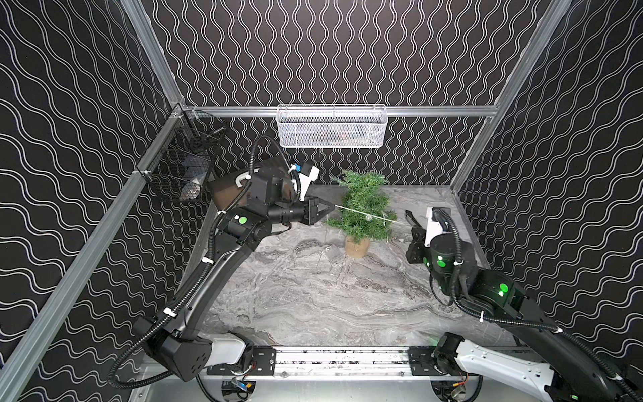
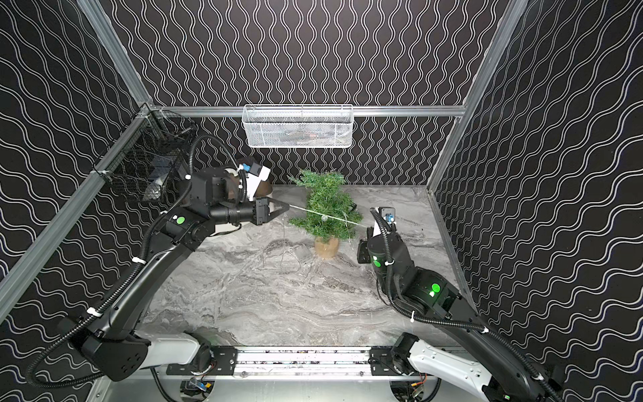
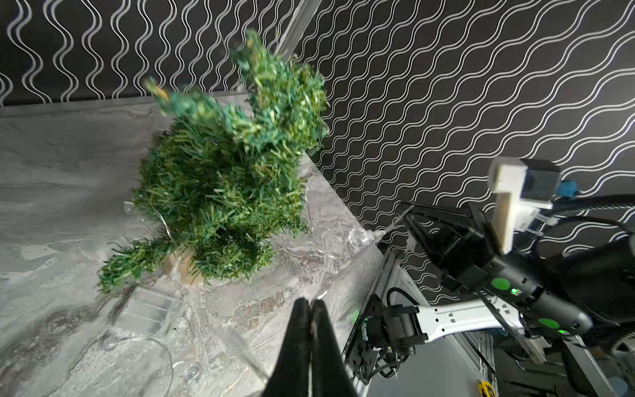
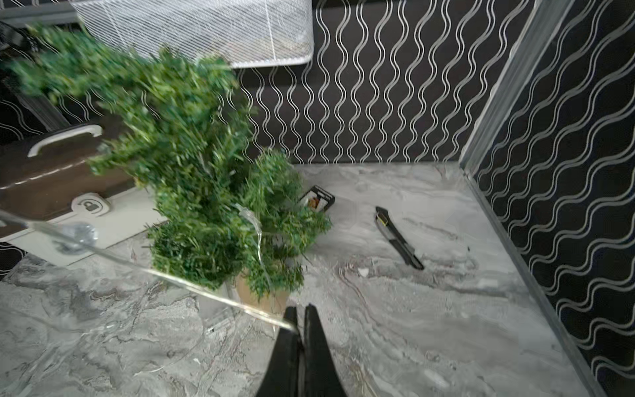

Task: Remove string lights from the small christmas tree
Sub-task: Remove the light string from the Christmas tree.

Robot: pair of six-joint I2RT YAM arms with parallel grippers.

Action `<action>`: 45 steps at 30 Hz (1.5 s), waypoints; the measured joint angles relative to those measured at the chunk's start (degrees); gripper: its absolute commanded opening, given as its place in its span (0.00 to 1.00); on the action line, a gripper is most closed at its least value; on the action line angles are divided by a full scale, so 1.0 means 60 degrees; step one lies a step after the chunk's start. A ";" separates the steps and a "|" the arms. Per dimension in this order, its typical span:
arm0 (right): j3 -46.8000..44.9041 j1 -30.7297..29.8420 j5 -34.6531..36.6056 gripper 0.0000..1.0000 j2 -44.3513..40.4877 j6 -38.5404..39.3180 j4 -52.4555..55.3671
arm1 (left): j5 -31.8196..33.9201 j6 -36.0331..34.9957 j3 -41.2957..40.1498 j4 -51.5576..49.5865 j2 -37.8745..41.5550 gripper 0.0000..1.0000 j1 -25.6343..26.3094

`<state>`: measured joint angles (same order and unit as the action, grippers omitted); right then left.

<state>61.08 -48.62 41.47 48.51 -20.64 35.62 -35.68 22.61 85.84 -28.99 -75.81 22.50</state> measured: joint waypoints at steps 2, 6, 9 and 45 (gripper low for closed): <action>-0.0561 0.0000 -0.0288 0.00 -0.0160 -0.0419 -0.0007 | 0.0015 -0.0087 -0.0412 0.0004 0.0255 0.00 0.0138; -0.1807 0.0026 -0.1781 0.00 -0.0310 -0.0721 -0.0346 | 0.0346 -0.0255 -0.1304 -0.0011 0.0801 0.00 0.0244; -0.2809 0.0018 -0.3202 0.00 -0.0164 -0.1045 -0.0984 | 0.0816 -0.0259 -0.1920 -0.0113 0.1162 0.00 0.0244; -0.7158 0.3155 -0.5260 0.71 -0.1071 -0.3759 -0.5974 | 0.4335 0.0783 -0.3694 -0.1381 0.2867 0.00 -0.2058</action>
<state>18.13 -29.69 9.91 42.09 -43.20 -0.23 -9.67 27.31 63.68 -37.28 -58.61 10.15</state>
